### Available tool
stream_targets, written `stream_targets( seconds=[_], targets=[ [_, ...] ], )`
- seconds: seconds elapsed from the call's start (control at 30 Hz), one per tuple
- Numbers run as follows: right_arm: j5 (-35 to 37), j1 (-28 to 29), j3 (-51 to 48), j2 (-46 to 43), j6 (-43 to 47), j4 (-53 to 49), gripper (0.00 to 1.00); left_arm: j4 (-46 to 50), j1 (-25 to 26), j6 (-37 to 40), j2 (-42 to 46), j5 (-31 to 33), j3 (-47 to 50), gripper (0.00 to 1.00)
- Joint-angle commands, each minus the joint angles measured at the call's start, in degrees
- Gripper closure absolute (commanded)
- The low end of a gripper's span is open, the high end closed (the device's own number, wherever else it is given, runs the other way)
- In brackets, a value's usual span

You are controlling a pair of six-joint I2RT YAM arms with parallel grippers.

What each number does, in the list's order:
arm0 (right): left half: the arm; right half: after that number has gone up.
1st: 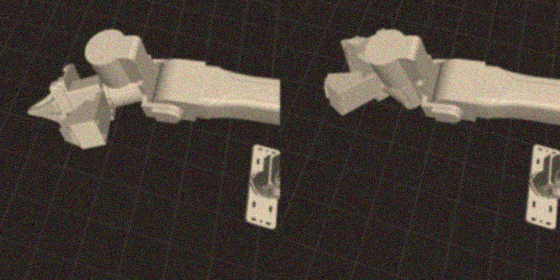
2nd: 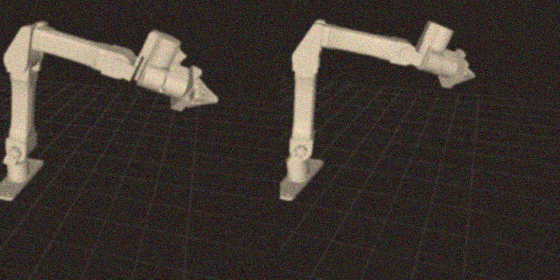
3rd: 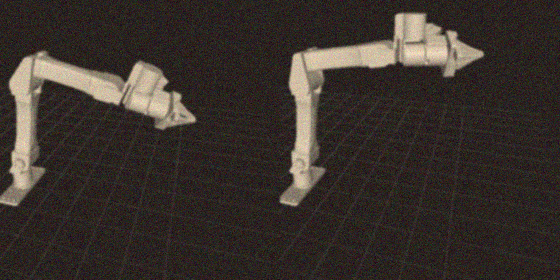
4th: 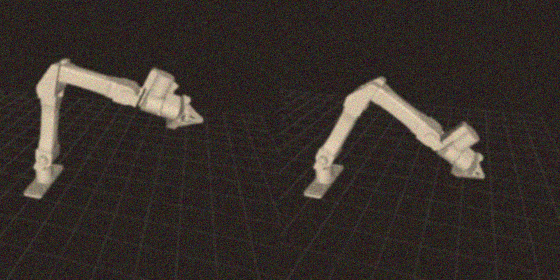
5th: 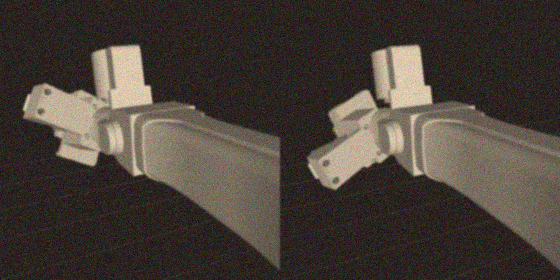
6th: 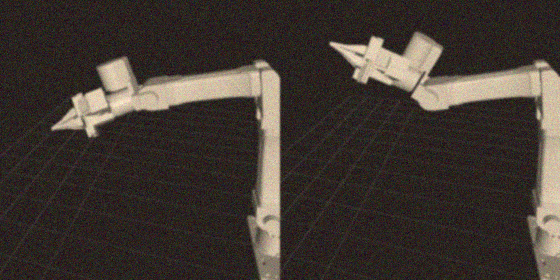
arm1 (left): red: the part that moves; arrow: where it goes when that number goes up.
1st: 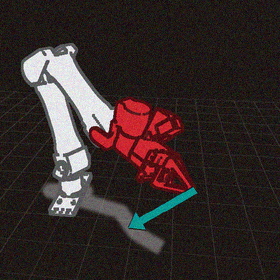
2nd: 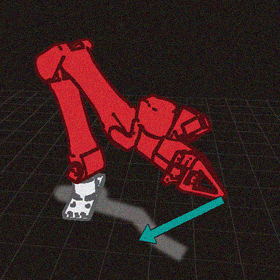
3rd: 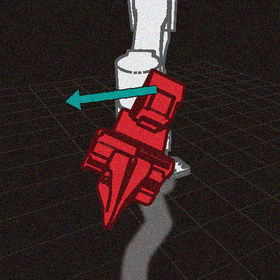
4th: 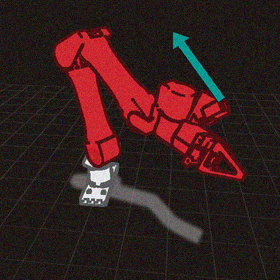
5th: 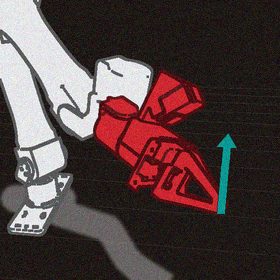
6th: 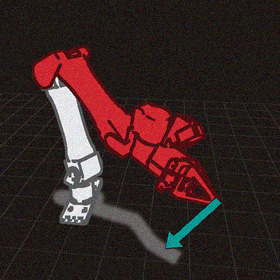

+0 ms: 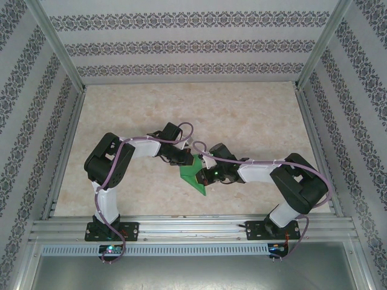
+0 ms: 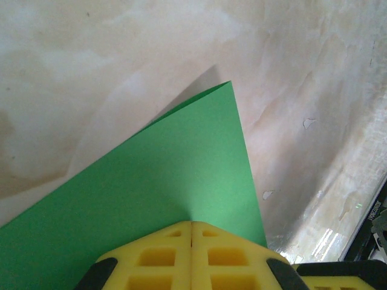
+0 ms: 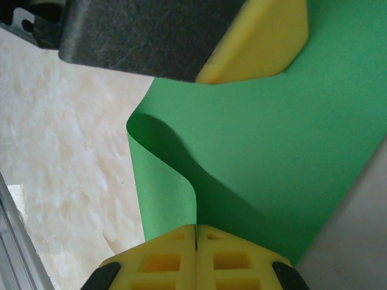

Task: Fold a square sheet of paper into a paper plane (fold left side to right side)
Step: Third fold the triangle at the center of the table.

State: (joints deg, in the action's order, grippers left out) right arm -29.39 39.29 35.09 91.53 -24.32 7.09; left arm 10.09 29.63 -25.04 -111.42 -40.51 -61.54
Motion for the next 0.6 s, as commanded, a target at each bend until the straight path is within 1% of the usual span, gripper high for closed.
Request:
stream_targets(
  seconds=[0.0,0.57],
  targets=[
    [1.15,-0.59,1.38,0.93,-0.41,-0.65,1.0,3.37,0.96,1.48,-2.4,1.75,-0.4,0.93],
    [1.77,-1.14,2.35,1.95,0.36,-1.37,1.0,3.27,0.96,0.94,-2.62,1.75,-0.27,0.94]
  ],
)
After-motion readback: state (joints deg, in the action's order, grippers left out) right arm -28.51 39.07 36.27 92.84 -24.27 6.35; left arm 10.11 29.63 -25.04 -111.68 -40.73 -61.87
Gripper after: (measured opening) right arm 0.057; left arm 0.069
